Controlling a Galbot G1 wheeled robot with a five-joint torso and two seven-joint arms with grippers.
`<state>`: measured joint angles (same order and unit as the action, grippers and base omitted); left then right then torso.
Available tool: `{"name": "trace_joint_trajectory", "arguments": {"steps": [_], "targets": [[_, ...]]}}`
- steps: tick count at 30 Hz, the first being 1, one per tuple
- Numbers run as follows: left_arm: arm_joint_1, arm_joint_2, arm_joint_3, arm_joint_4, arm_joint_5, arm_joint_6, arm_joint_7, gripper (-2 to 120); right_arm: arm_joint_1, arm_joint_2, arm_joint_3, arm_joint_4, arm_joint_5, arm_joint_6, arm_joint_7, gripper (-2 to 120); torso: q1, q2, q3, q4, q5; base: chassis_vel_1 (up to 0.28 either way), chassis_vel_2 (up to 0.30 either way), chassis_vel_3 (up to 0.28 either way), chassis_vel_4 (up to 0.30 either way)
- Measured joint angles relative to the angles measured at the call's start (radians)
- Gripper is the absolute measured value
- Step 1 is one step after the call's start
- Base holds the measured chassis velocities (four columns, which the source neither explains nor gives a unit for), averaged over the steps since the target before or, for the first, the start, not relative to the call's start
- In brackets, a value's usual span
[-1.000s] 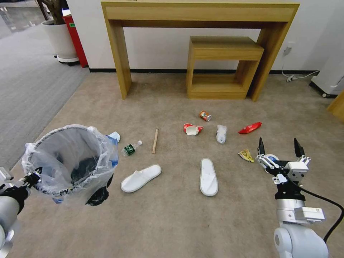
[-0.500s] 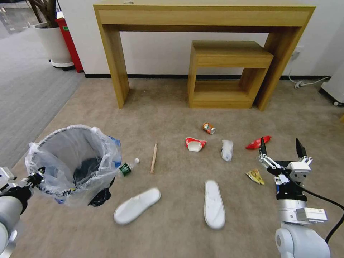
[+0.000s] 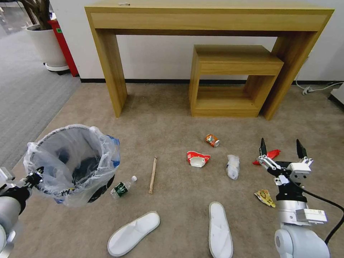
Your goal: Pick up the trash bin and place the garbage on the floor into it.
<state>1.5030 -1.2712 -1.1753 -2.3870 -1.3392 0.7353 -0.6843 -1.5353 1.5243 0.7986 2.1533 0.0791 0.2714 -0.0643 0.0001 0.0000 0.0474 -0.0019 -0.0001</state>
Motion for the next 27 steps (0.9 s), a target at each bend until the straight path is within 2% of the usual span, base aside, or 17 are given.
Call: {"name": "trace_joint_trajectory", "arguments": {"steps": [10, 14, 17, 18, 22, 23, 26, 27], "targets": [[-0.001, 0.007, -0.002, 0.01, -0.002, 0.0, 0.006, 1, -0.005, 0.011, -0.012, -0.004, -0.013, -0.006, 0.016, 100, 0.0, 0.0, 0.0, -0.0001, 0.0, 0.004, -0.011, -0.009, 0.004], [-0.003, 0.012, -0.003, 0.016, -0.002, 0.0, 0.009, 1, -0.028, -0.007, -0.041, -0.014, -0.024, -0.055, 0.054, 100, 0.0, 0.0, 0.0, -0.0001, 0.0, 0.0, 0.0, 0.0, 0.0], [-0.005, 0.019, -0.006, 0.022, -0.003, 0.0, 0.013, 1, -0.061, -0.061, -0.093, -0.024, 0.036, -0.138, 0.082, 100, 0.0, 0.0, 0.0, 0.0, 0.0, 0.0, 0.0, 0.0, 0.0], [-0.005, 0.019, -0.006, 0.022, -0.003, 0.0, 0.013, 1, -0.061, -0.061, -0.093, -0.024, 0.036, -0.138, 0.082, 100, 0.0, 0.0, 0.0, 0.0, 0.0, 0.0, 0.0, 0.0, 0.0], [-0.007, 0.021, -0.003, 0.028, -0.003, 0.0, 0.015, 1, -0.091, -0.117, -0.194, -0.021, 0.207, -0.351, 0.114, 100, 0.0, 0.0, 0.0, -0.0001, 0.0, 0.0, 0.0, 0.0, 0.0], [-0.007, 0.021, -0.003, 0.028, -0.003, 0.0, 0.015, 1, -0.091, -0.117, -0.194, -0.021, 0.207, -0.351, 0.114, 100, 0.0, 0.0, 0.0, -0.0001, 0.0, 0.0, 0.0, 0.0, 0.0], [-0.01, 0.021, 0.005, 0.028, 0.002, 0.0, 0.015, 1, -0.086, -0.139, -0.259, -0.025, 0.307, -0.525, 0.173, 100, 0.0, 0.0, 0.0, 0.0, -0.0001, 0.0, 0.0, 0.0, 0.0], [-0.01, 0.021, 0.005, 0.028, 0.002, 0.0, 0.015, 1, -0.086, -0.139, -0.259, -0.025, 0.307, -0.525, 0.173, 100, 0.0, 0.0, 0.0, 0.0, -0.0001, 0.0, 0.0, 0.0, 0.0]]}}
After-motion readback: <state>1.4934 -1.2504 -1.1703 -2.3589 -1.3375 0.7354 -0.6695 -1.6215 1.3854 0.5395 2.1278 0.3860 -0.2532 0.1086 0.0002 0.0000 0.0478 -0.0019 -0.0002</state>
